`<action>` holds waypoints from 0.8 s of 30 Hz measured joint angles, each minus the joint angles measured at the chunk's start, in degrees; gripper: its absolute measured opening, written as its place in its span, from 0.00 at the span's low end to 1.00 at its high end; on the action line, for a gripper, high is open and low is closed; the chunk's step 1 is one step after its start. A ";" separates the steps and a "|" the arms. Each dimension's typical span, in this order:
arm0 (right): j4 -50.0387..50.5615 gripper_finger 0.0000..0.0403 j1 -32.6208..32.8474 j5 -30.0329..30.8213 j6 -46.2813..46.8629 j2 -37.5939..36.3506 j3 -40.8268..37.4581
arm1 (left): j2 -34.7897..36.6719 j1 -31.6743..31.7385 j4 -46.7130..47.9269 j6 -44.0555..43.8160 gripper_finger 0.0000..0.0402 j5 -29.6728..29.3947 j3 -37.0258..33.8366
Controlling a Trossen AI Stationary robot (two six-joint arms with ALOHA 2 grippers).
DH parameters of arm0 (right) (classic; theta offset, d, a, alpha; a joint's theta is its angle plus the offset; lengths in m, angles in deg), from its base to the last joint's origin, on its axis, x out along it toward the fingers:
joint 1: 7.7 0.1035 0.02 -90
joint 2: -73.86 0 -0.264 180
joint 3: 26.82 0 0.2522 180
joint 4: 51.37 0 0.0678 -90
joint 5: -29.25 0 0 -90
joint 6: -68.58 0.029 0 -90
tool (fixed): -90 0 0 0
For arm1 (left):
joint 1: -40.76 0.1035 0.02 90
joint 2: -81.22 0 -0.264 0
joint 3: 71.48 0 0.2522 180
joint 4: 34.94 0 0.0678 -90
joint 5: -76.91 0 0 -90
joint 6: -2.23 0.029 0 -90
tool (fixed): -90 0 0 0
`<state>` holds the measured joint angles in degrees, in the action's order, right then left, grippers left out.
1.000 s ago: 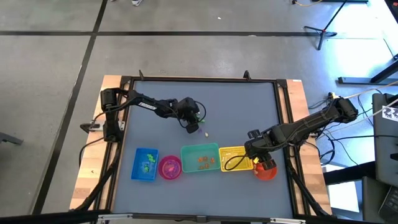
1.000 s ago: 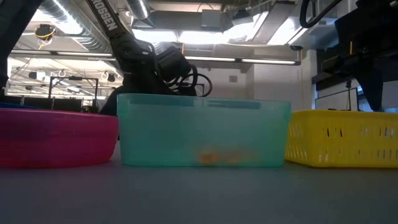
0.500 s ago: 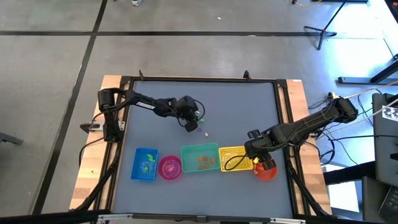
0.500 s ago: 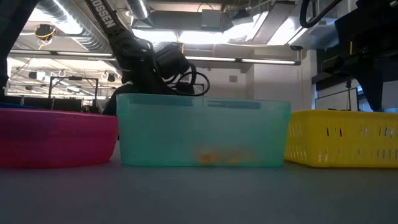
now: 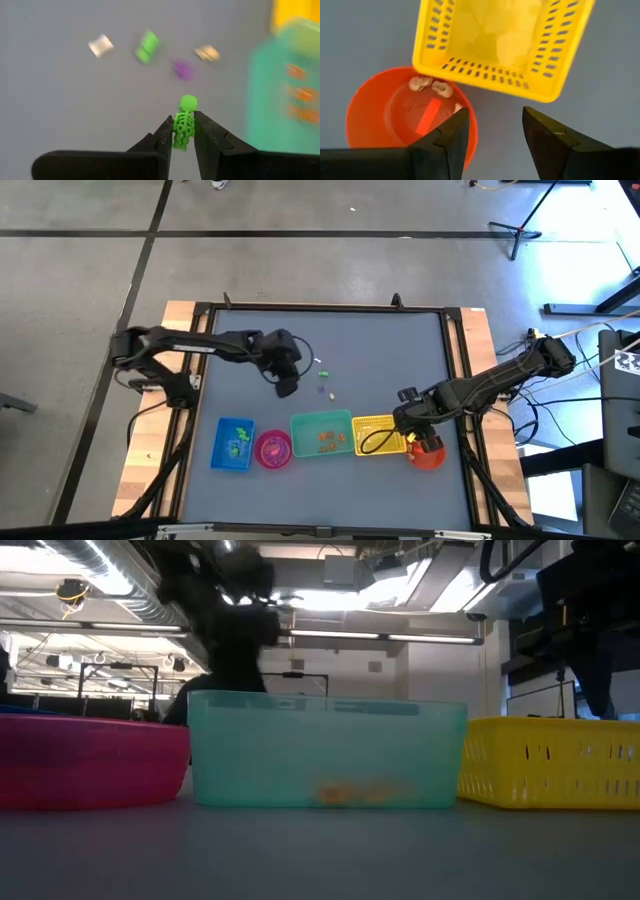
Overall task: Sort Halloween decoration
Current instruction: Put the green skeleton toy into the blue bin
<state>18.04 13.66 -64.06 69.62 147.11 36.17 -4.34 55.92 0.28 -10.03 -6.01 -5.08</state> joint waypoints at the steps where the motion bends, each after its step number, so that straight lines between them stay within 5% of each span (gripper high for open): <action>1: 0.04 0.45 -0.01 0.78 -0.04 0.00 0.33 | 1.94 -0.66 3.11 -1.67 0.11 1.65 0.00; 7: 0.51 0.45 -0.10 8.29 -5.13 0.00 3.94 | 12.44 -7.08 20.08 -14.23 0.11 9.55 0.00; 12: -3.72 0.45 -3.86 11.54 -14.61 0.00 6.31 | 16.70 -16.30 26.26 -25.59 0.11 7.17 0.00; 24: -39.74 0.45 -20.11 11.32 -26.78 1.81 6.37 | 16.57 -35.02 33.56 -47.77 0.11 4.38 0.02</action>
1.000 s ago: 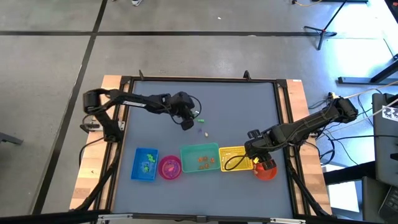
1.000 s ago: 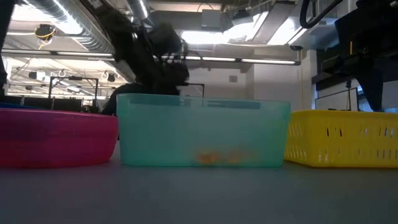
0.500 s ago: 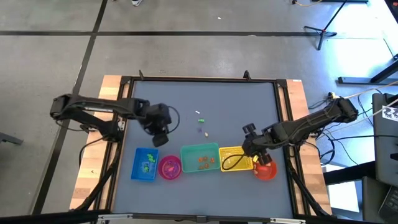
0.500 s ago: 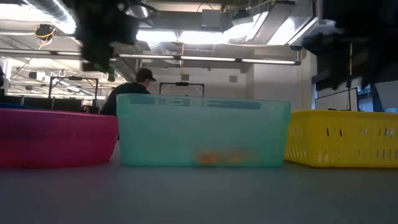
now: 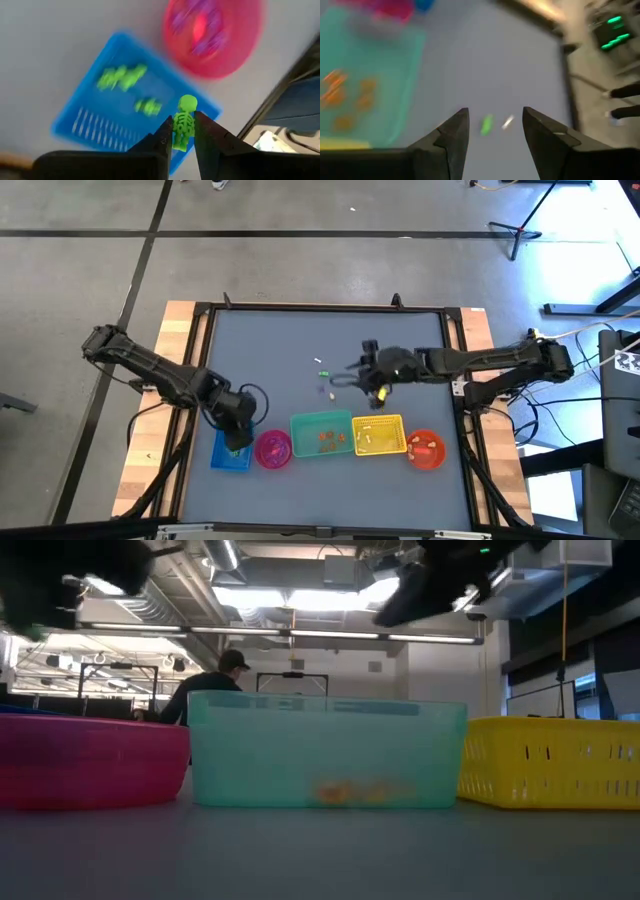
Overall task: Sort Halloween decoration
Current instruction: Put the green skeleton toy into the blue bin
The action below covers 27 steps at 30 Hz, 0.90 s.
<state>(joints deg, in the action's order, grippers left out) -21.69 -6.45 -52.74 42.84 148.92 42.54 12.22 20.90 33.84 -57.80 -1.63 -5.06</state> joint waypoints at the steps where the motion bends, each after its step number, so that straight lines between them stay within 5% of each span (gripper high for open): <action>1: -3.02 0.45 -1.03 -0.02 -0.02 0.68 0.00 | -0.04 -1.14 1.41 -2.08 0.11 -0.02 0.00; 13: -24.53 0.45 -9.44 -5.99 2.09 14.19 0.00 | -0.02 -8.14 7.59 -17.63 0.20 -2.62 0.00; 27: -34.50 0.45 -14.61 -6.11 19.56 27.93 -0.02 | -0.02 -8.30 6.98 -17.90 0.38 -6.93 0.00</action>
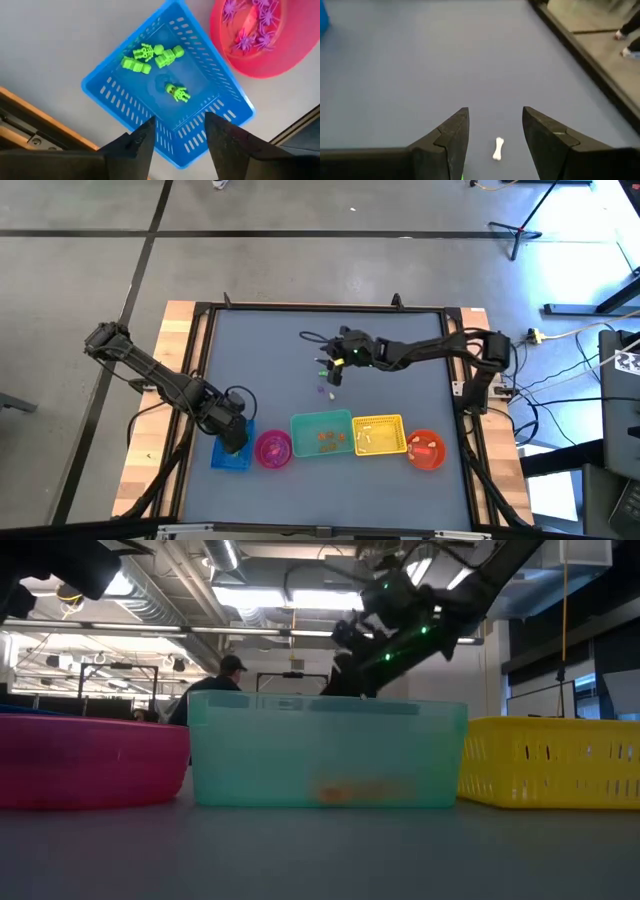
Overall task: Sort Halloween decoration
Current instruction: Put the green skeleton toy into the blue bin
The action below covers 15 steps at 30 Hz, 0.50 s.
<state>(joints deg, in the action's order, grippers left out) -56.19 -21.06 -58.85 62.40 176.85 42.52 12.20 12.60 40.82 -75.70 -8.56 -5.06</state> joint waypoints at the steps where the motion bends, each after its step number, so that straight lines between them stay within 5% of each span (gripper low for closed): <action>1: -0.06 0.45 -0.25 -0.01 0.49 0.68 0.00 | 0.00 0.02 -0.04 0.00 0.38 -0.39 0.00; 9: 0.35 0.45 -0.21 -0.01 1.41 2.34 -0.02 | 0.00 1.17 -4.92 0.79 0.39 -15.96 0.00; 15: 0.21 0.45 -0.18 -0.01 1.40 2.17 -0.02 | 0.00 8.14 -13.48 14.45 0.39 -26.17 0.00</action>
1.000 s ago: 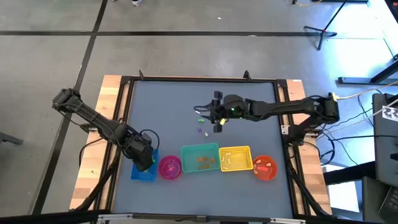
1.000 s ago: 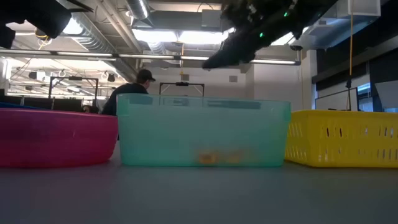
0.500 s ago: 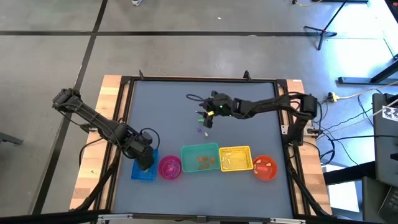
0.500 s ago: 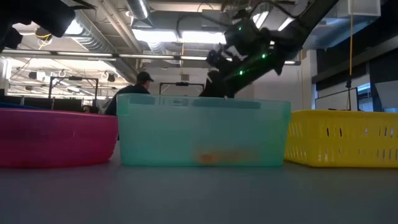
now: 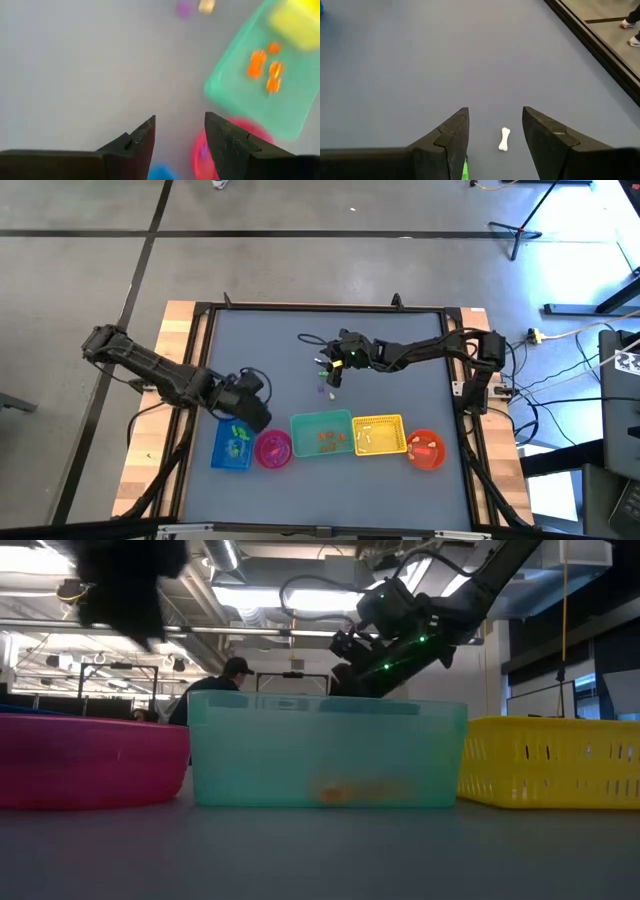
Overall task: Sort Halloween decoration
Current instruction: Put the green skeleton toy into the blue bin
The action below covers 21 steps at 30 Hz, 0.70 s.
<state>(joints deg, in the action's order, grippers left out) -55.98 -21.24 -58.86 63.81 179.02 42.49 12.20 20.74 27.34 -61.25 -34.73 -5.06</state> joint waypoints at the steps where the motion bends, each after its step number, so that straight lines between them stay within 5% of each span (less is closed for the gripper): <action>1: 0.04 0.45 -0.02 0.00 0.00 0.00 0.00 | 0.00 1.72 -1.99 3.70 0.39 -0.59 0.00; 11: 14.18 0.45 0.00 0.04 -1.51 -9.56 0.00 | -2.71 21.23 -23.26 38.24 0.39 7.83 0.02; 21: 35.22 0.45 0.07 0.08 -3.21 -25.05 0.02 | -19.13 30.91 -46.47 54.85 0.39 20.02 0.02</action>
<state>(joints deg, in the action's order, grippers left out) -20.76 -21.18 -58.78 60.60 153.97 42.52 -6.92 51.65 -19.12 -6.41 -14.71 -5.04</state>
